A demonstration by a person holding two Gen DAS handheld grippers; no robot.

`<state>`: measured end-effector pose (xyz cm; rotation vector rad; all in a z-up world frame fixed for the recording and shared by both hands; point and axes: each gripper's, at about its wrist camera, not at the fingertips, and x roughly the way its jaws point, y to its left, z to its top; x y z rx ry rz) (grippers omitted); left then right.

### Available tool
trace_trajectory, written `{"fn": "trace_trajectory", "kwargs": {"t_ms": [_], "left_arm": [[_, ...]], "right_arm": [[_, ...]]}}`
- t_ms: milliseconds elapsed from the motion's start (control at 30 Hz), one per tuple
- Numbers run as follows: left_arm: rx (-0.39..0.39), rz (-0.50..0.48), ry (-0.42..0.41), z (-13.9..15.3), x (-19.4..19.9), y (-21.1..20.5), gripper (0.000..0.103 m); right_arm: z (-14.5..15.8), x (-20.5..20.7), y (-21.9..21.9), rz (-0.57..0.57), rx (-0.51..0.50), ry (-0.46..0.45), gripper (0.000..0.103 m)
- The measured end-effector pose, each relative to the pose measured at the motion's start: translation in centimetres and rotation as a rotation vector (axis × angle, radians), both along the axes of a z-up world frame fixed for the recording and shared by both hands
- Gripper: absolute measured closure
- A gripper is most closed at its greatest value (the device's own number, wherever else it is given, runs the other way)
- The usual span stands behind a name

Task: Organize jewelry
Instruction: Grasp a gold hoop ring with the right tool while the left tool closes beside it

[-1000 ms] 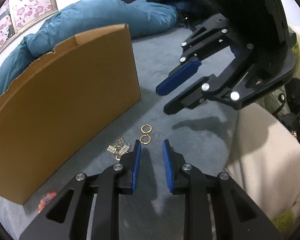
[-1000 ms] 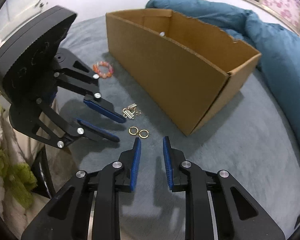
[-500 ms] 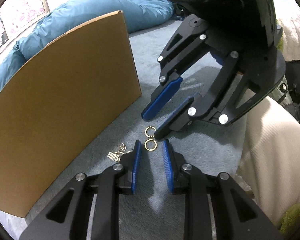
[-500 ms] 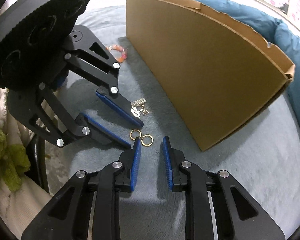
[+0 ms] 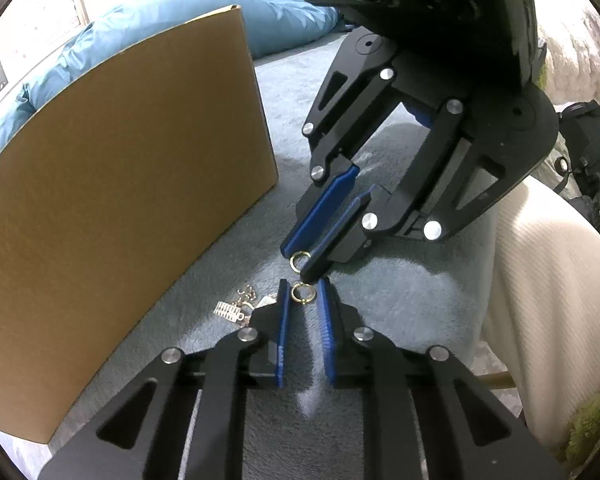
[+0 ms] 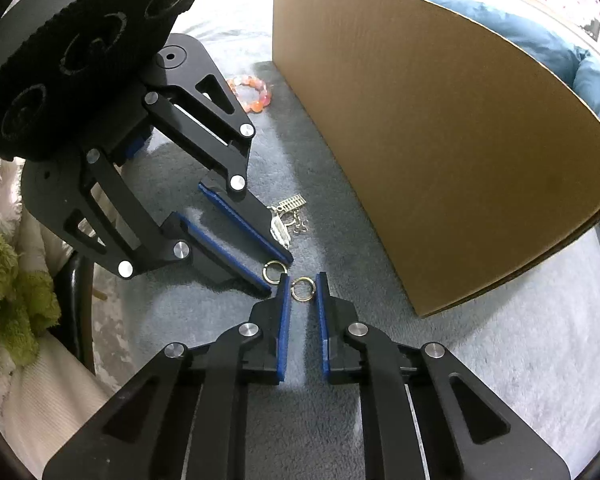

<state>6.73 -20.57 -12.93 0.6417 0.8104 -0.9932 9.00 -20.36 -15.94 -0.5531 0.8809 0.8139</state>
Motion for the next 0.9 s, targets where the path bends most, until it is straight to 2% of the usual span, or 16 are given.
{"fn": "trace_trajectory", "kwargs": {"t_ms": [267,600,767,900], "left_arm": [[-0.001,0.017,-0.01,0.2,0.0,0.0,0.092],[-0.031,0.062,-0.044,1.7,-1.0,0.4,0.092],[-0.049,0.074,-0.095,3.6,-2.0,0.9,0.092],[-0.097,0.103,-0.135,6.3,-2.8,2.1,0.092]], "right_arm": [[0.3,-0.9,-0.7,-0.062,0.006,-0.004,0.093],[2.1,-3.0,-2.6,-0.279,0.078,-0.038,0.093],[4.1,-4.3,-3.3,-0.37,0.12,-0.088,0.093],[6.4,-5.5,-3.4,-0.424,0.169,-0.146,0.093]]}}
